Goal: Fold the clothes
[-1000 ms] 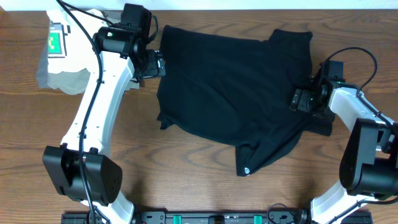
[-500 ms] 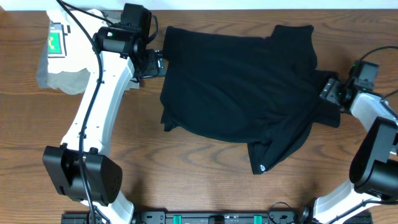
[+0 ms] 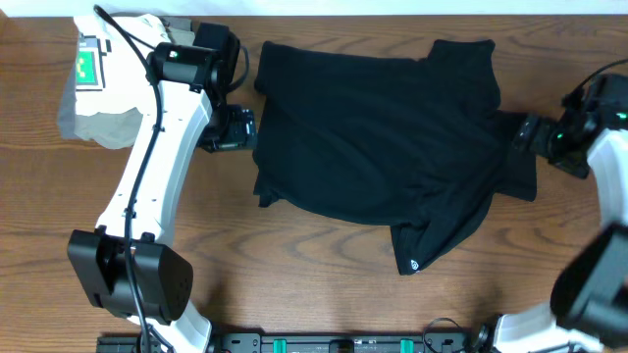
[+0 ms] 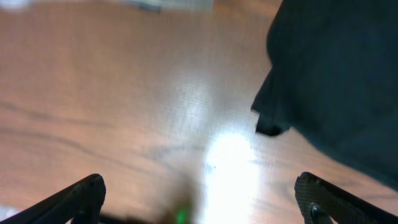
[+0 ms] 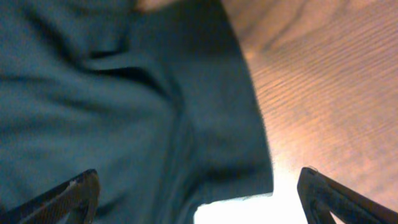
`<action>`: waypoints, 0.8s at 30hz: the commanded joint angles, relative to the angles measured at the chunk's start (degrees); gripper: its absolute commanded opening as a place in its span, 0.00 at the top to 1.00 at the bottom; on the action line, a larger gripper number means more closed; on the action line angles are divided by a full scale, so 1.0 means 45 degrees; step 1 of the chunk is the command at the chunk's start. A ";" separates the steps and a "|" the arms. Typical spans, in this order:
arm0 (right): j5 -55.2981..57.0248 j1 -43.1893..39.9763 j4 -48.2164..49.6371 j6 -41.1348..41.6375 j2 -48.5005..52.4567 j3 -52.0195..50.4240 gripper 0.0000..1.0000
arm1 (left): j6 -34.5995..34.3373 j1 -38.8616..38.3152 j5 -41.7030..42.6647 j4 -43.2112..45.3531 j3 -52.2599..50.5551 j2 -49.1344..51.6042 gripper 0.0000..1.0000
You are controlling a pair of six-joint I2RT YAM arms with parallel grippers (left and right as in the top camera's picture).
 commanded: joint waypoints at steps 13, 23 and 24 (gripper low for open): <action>-0.1389 0.4571 -0.5319 0.0947 -0.2739 -0.0034 0.07 | -0.1098 -0.0631 0.1802 0.3016 -0.6159 -0.2448 0.04; -0.0476 0.7864 -0.4658 0.2929 -0.2739 -0.2419 0.09 | -0.0835 -0.1268 0.2739 0.8641 -1.0205 -0.2424 0.04; -0.0471 0.8136 -0.4512 0.2929 -0.2739 -0.2667 0.10 | -0.0670 -0.1282 0.2739 0.9175 -1.0530 -0.2424 0.04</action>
